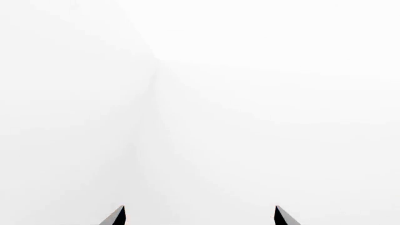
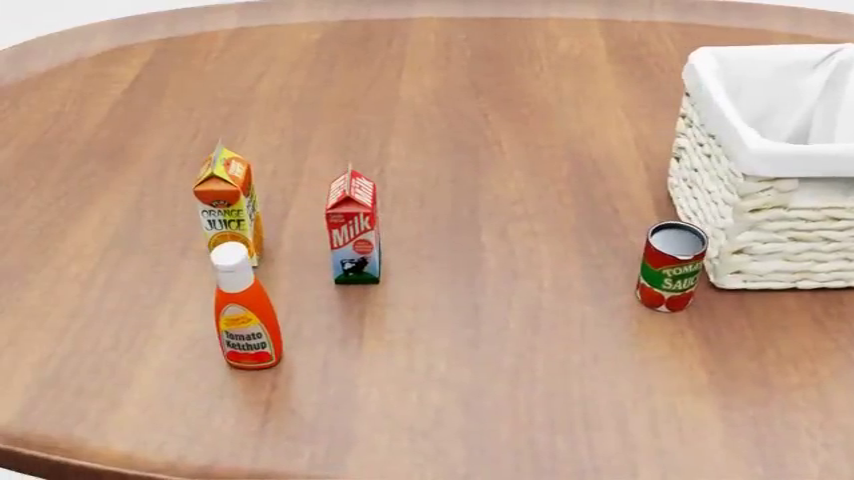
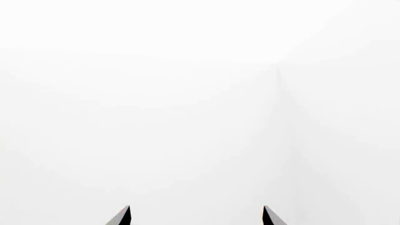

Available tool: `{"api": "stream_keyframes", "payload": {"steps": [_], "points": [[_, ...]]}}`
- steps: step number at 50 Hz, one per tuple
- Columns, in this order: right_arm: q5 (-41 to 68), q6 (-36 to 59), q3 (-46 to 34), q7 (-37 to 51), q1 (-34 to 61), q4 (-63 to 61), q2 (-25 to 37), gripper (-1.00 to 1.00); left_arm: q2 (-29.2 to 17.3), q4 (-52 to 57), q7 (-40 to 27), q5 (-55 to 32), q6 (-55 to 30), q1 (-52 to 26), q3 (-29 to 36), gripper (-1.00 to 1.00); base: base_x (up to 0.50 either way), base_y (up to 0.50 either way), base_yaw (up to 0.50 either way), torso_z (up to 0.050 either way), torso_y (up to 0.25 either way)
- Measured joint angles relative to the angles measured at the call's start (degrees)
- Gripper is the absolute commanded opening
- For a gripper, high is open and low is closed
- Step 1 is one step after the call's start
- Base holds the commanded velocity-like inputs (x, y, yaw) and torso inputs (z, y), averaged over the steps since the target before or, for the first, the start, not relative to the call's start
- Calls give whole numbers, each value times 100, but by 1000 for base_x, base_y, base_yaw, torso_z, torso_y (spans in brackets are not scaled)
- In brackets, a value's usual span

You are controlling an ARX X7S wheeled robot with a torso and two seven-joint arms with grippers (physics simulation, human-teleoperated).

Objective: Pick the milk and place it in the basket.

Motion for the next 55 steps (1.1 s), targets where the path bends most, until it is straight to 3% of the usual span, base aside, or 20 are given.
{"api": "stream_keyframes", "payload": {"steps": [8, 55], "points": [[-41, -42, -55, -23, -36, -2, 19, 100, -9, -14, 13, 44, 35, 26, 35, 100, 77, 0, 0, 0, 0], [-170, -234, -345, -77, -248, 36, 51, 100, -37, -103, 48, 87, 169, 121, 121, 100, 500, 0, 0, 0, 1]]}}
